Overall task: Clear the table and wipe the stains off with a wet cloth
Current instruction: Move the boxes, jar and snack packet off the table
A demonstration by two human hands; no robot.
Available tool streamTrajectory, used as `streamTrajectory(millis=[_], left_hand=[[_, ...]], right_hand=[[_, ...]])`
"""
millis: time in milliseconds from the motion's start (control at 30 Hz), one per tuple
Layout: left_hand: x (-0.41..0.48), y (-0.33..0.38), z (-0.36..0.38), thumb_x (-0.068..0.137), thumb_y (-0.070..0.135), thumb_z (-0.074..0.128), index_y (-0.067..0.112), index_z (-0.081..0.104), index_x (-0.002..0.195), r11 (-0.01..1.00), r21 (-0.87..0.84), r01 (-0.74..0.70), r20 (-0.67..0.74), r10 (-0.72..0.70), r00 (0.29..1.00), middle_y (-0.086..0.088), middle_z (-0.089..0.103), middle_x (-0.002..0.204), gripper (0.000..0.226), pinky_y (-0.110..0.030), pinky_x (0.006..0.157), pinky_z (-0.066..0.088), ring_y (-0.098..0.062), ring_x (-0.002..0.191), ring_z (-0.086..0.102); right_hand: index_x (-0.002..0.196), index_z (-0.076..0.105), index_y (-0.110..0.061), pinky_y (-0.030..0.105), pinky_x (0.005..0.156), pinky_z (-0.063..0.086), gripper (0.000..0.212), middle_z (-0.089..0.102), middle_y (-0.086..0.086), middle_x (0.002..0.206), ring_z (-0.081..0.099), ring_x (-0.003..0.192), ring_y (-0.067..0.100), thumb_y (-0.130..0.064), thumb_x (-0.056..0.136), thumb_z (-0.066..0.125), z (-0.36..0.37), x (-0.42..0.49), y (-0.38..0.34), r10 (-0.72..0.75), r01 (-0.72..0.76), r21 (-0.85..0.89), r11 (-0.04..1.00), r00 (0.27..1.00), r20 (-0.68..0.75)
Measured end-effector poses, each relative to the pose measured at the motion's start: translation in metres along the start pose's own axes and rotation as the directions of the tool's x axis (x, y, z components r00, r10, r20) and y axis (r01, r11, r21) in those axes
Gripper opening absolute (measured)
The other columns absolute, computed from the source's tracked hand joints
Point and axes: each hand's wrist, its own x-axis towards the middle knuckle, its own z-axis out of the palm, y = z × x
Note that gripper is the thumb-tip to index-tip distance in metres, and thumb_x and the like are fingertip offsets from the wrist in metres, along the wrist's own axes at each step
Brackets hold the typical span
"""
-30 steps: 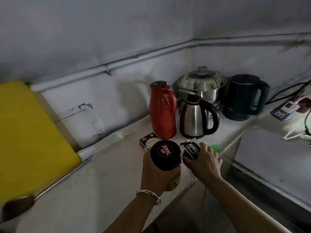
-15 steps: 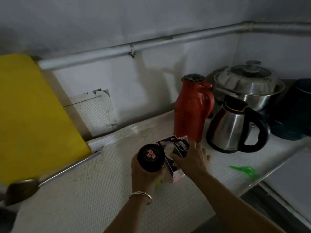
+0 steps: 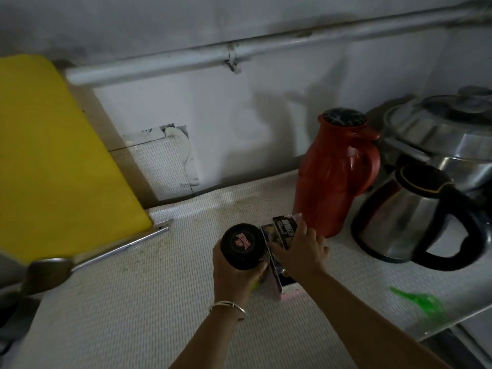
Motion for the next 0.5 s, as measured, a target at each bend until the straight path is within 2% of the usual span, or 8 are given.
streamTrajectory(millis=[167,233,300,333,400,500], left_hand=[[0.000,-0.004,-0.003,0.053,0.010,0.087,0.020,0.028,0.134,0.999,-0.030,0.025,0.050,-0.023,0.998,0.000,0.042,0.129,0.100,-0.033,0.104,0.037,-0.016,0.123,0.041],[0.000,-0.006,-0.005,0.051,0.017,0.088,0.017,0.017,0.144,0.998,-0.017,0.061,0.073,-0.059,0.996,-0.004,0.036,0.140,0.117,-0.042,0.111,0.030,-0.019,0.132,0.033],[-0.001,-0.006,-0.007,0.046,0.033,0.087,0.019,0.010,0.146,0.996,0.041,0.078,0.074,-0.081,0.994,-0.006,0.032,0.146,0.126,-0.049,0.113,0.025,-0.021,0.137,0.027],[-0.006,-0.005,-0.009,0.048,0.037,0.086,0.018,0.011,0.146,0.993,0.079,0.086,0.063,-0.091,0.994,-0.006,0.031,0.147,0.124,-0.050,0.113,0.024,-0.022,0.138,0.025],[-0.019,-0.001,-0.014,0.059,0.028,0.083,0.011,0.023,0.143,0.986,0.137,0.098,-0.037,-0.093,0.995,-0.010,0.034,0.144,0.105,-0.048,0.112,0.025,-0.027,0.136,0.028],[-0.046,0.010,-0.016,0.065,0.007,0.073,0.004,0.051,0.121,0.985,0.170,-0.001,-0.156,0.027,0.987,-0.017,0.054,0.119,0.060,-0.046,0.098,0.043,-0.033,0.113,0.051]], right_hand=[[0.148,0.017,-0.020,0.046,0.109,0.028,0.069,0.037,0.004,0.146,0.035,0.133,0.026,-0.042,0.090,0.048,0.000,-0.005,0.007,-0.024,0.030,0.146,0.989,0.999,-0.039],[0.145,0.026,-0.020,0.045,0.108,0.030,0.059,0.045,0.002,0.140,0.041,0.128,0.023,-0.037,0.092,0.044,-0.002,-0.014,0.008,-0.032,0.047,0.151,0.987,0.995,-0.099],[0.137,0.037,-0.019,0.044,0.106,0.032,0.047,0.052,0.000,0.131,0.046,0.122,0.021,-0.035,0.094,0.042,-0.003,-0.027,0.010,-0.037,0.059,0.147,0.987,0.988,-0.150],[0.134,0.040,-0.018,0.044,0.106,0.032,0.043,0.054,0.000,0.129,0.046,0.121,0.020,-0.035,0.094,0.041,-0.005,-0.036,0.011,-0.022,0.048,0.153,0.987,0.986,-0.165],[0.133,0.041,-0.019,0.042,0.105,0.030,0.042,0.054,-0.001,0.130,0.045,0.120,0.020,-0.034,0.094,0.041,-0.007,-0.053,0.013,0.018,0.017,0.178,0.984,0.981,-0.195],[0.138,0.039,-0.020,0.039,0.104,0.034,0.045,0.050,0.000,0.136,0.044,0.123,0.020,-0.031,0.095,0.045,-0.015,-0.084,0.022,0.041,0.029,0.252,0.967,0.963,-0.266]])
